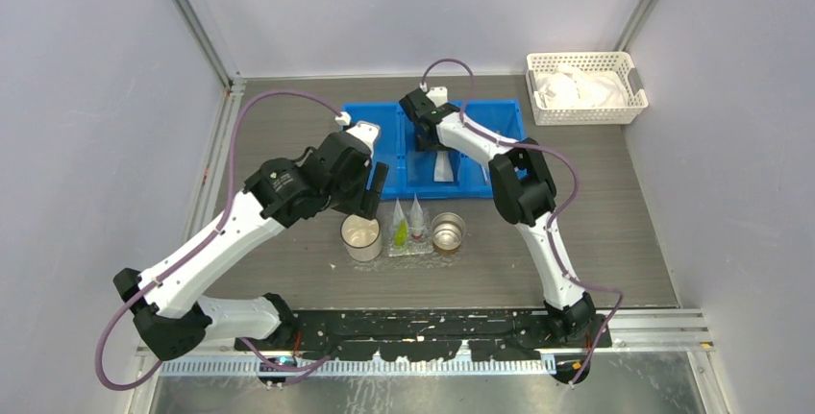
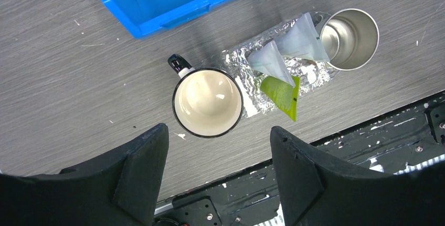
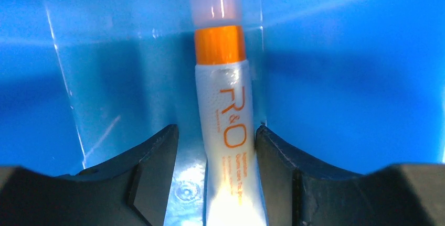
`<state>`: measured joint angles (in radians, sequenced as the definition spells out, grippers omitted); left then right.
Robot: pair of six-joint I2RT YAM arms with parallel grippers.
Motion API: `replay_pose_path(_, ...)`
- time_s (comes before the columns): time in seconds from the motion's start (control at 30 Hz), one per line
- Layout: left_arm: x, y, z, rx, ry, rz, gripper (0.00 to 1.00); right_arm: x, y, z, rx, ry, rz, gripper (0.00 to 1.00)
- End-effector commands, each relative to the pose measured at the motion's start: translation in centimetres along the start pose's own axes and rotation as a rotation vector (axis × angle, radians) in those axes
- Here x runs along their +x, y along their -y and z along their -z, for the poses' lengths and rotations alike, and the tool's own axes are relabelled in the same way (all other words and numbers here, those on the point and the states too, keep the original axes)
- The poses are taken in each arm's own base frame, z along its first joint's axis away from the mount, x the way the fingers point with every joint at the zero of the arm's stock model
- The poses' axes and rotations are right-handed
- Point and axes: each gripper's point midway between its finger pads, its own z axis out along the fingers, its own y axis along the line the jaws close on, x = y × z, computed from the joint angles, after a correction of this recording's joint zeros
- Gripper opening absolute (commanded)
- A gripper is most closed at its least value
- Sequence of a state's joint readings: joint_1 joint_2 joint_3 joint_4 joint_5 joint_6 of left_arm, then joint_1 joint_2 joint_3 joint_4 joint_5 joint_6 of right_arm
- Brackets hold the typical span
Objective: Prepare toiletry sets of a toothbrush and toothpaste on the tray
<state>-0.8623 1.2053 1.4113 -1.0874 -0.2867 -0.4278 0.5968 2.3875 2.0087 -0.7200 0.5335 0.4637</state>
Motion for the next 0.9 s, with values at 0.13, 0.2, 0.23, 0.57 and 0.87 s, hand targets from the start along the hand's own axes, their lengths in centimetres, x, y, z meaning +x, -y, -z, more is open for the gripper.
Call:
replay_pose_path(0.13,-1.0,0.4,-0.1,0.039,0.043,0.007,0.71,2.4,-0.6,-2.3,-0.120,-0.106,-0.088,0.58)
replay_pose_path(0.2,-1.0,0.4,-0.3,0.041,0.039,0.006,0.71,2.5,-0.4,-2.7,-0.131,-0.122,-0.101,0.50)
replay_pose_path(0.23,-1.0,0.5,-0.4,0.042,0.036,0.006,0.71,2.6,-0.5,-2.8,-0.134,-0.127,-0.100,0.46)
replay_pose_path(0.57,-2.1,0.6,0.5,0.052,0.070,0.035,0.69,-2.9,0.8,1.2,-0.210,-0.032,-0.187,0.30)
replay_pose_path(0.87,-6.6,1.6,2.7,0.128,0.282,0.118,0.76,-13.8,3.0,11.2,-0.444,0.129,-0.415,0.27)
